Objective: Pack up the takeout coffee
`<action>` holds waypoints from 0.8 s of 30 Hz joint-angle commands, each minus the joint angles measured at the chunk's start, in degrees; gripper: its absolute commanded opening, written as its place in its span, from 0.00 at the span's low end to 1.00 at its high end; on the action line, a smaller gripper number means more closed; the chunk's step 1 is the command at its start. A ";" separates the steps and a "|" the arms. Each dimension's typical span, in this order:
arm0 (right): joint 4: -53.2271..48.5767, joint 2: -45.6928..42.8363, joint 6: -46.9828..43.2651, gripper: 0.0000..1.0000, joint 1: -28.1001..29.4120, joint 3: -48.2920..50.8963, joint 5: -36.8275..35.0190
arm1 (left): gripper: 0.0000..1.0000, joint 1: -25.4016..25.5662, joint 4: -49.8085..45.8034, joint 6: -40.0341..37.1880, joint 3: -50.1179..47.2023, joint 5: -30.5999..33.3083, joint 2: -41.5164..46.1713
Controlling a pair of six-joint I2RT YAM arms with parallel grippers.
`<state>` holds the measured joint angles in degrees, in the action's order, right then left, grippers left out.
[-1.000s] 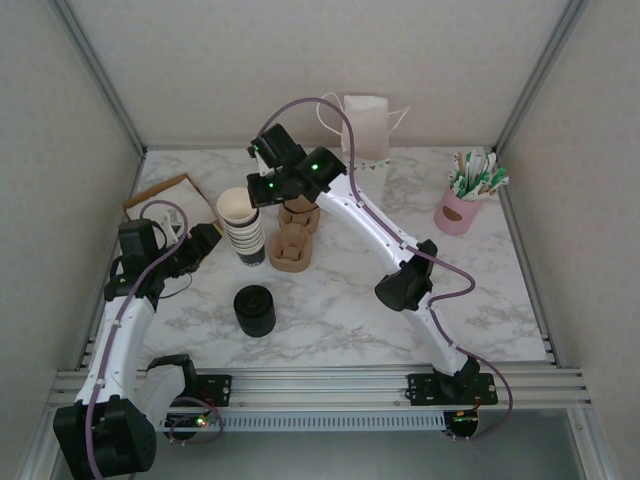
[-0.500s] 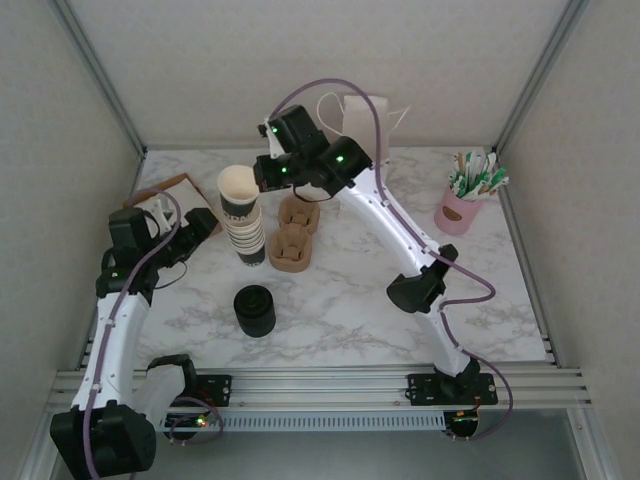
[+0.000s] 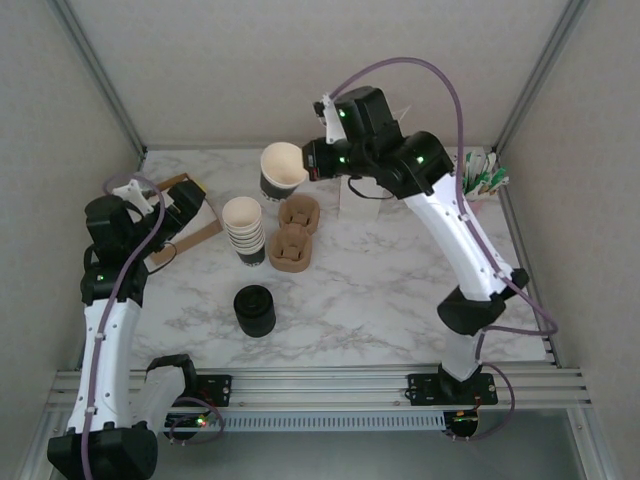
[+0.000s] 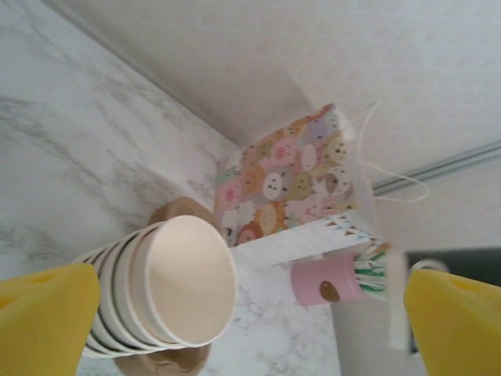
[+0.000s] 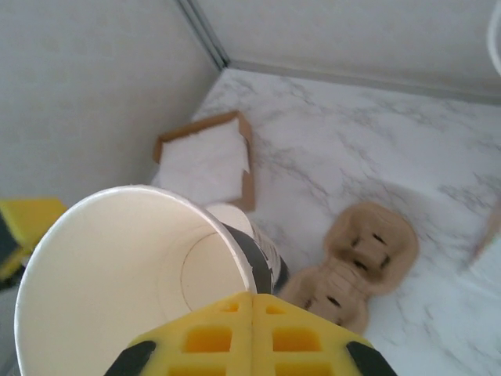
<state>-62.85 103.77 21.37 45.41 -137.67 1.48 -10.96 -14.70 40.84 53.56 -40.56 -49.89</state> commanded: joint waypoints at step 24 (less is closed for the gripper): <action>24.00 -26.59 1.44 0.00 -13.79 69.21 -3.62 | 1.00 37.30 2.67 3.86 2.62 35.46 -9.11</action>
<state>-45.69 77.67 21.67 32.67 -70.67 -2.81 24.51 -9.87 46.24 55.88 -13.34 -60.40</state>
